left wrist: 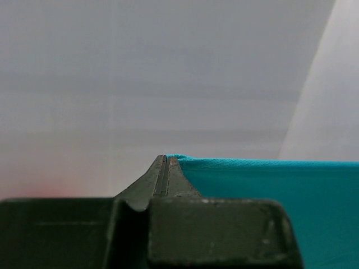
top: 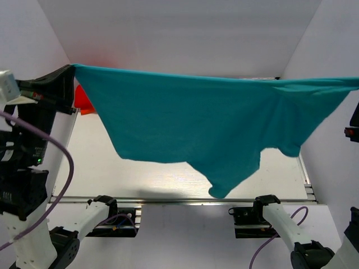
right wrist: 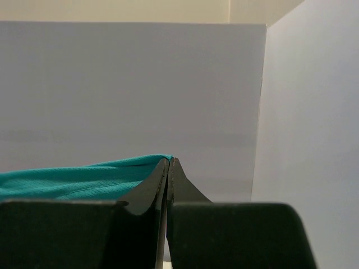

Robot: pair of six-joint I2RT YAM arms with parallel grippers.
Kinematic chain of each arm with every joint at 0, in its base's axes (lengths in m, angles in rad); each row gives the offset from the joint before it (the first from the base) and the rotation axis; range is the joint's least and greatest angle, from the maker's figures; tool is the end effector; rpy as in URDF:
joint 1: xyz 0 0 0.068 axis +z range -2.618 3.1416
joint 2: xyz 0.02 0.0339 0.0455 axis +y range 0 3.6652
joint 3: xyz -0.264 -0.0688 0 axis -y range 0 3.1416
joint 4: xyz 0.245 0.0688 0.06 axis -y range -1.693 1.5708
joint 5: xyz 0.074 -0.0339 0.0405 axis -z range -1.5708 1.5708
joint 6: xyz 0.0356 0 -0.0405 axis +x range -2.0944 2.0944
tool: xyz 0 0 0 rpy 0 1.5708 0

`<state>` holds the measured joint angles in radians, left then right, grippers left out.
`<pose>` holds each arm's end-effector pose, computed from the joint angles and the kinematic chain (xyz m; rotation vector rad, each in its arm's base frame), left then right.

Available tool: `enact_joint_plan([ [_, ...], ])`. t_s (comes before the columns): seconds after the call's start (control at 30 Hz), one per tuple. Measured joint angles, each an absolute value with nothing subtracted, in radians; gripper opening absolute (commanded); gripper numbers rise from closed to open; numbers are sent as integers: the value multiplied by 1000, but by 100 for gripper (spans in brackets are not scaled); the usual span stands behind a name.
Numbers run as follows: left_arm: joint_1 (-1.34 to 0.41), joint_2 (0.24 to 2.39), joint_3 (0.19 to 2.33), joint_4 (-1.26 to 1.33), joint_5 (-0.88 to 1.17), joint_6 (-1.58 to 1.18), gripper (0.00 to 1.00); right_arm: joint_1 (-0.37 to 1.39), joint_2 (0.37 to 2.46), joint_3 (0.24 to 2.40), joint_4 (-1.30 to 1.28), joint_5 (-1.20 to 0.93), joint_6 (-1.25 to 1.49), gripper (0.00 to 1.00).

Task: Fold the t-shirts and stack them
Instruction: Flatten out the tshirt

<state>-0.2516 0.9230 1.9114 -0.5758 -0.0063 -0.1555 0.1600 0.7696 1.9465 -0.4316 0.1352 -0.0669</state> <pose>0.0444 -0.0112 0.6056 0.0504 1.1642 -0.3567 -0.0493 -0.0128 0.6206 0.0333 0.8333 0.0318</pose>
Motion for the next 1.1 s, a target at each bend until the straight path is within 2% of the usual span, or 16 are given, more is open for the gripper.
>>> enact_joint_plan([
  [0.2, -252, 866, 1897, -572, 62, -155, 0, 157, 664, 1855, -408, 134, -56, 0],
  [0.33, -252, 844, 1811, -548, 68, -163, 0, 157, 641, 1775, -369, 136, -30, 0],
  [0.57, -251, 890, 1514, -480, 5, -195, 0, 157, 677, 1394, -212, 192, 65, 0],
  [0.83, -250, 1158, 1220, -337, -98, -219, 0, 157, 905, 1027, -130, 213, 167, 0],
  [1.1, -245, 1498, 1196, -194, -206, -224, 0, 157, 1306, 1033, -16, 200, 174, 0],
])
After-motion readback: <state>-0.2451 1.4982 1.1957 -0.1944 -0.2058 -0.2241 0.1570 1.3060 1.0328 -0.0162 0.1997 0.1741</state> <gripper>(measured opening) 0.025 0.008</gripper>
